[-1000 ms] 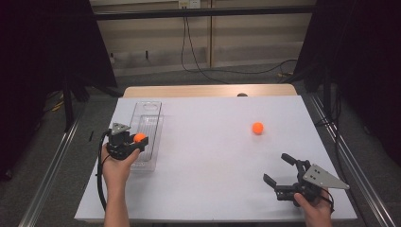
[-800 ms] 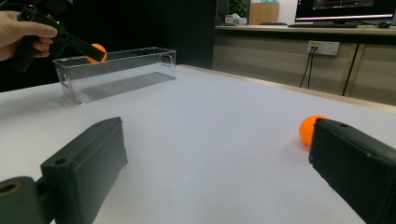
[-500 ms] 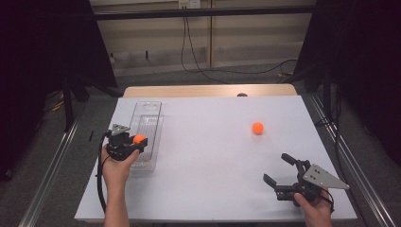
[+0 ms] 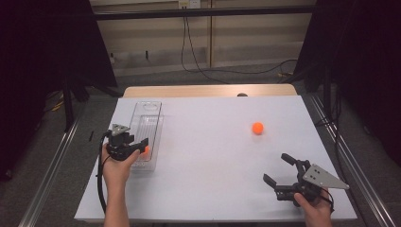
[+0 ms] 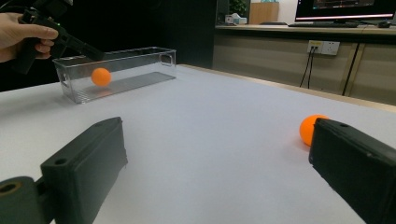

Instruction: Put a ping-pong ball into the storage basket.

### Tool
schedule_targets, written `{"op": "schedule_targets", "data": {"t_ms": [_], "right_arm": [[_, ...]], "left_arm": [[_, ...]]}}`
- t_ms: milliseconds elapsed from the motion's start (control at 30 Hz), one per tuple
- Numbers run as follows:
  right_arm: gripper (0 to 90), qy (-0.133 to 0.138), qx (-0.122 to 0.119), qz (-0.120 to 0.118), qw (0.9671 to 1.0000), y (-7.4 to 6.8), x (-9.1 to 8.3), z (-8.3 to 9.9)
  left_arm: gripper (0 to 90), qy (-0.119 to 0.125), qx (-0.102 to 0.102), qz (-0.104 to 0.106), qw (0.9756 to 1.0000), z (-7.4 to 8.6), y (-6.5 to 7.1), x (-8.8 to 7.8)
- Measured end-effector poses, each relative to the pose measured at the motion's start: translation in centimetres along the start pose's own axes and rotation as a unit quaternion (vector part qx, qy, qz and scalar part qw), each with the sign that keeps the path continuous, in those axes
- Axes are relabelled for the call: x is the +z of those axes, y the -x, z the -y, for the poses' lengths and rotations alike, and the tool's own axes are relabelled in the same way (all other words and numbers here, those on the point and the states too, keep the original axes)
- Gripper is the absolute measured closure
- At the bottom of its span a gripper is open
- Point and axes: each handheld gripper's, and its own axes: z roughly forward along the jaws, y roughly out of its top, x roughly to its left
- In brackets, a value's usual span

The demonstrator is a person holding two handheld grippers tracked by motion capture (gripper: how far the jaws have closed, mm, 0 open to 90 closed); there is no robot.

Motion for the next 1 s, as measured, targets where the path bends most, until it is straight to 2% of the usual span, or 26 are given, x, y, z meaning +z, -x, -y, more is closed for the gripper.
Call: {"op": "schedule_targets", "data": {"t_ms": [133,400,700,867,1000], "right_arm": [[3.5,0.0,0.0,0.0,1.0,0.0,0.0,0.0],[3.5,0.0,0.0,0.0,1.0,0.0,0.0,0.0],[3.5,-0.001,-0.001,0.0,1.0,0.0,0.0,0.0],[3.5,-0.003,0.001,0.0,1.0,0.0,0.0,0.0],[3.5,-0.002,-0.002,-0.002,1.0,0.0,0.1,0.0]], "left_arm": [[36.1,0.006,-0.008,0.001,1.0,-0.1,0.1,-0.2],[30.5,0.012,-0.001,0.012,0.9999,-0.7,0.9,-0.6],[25.2,0.022,0.006,0.032,0.9992,-1.5,1.9,-1.1],[22.9,0.026,-0.001,0.048,0.9985,-1.7,2.3,-1.0],[22.4,0.027,0.001,0.052,0.9983,-1.7,2.6,-1.0]]}}
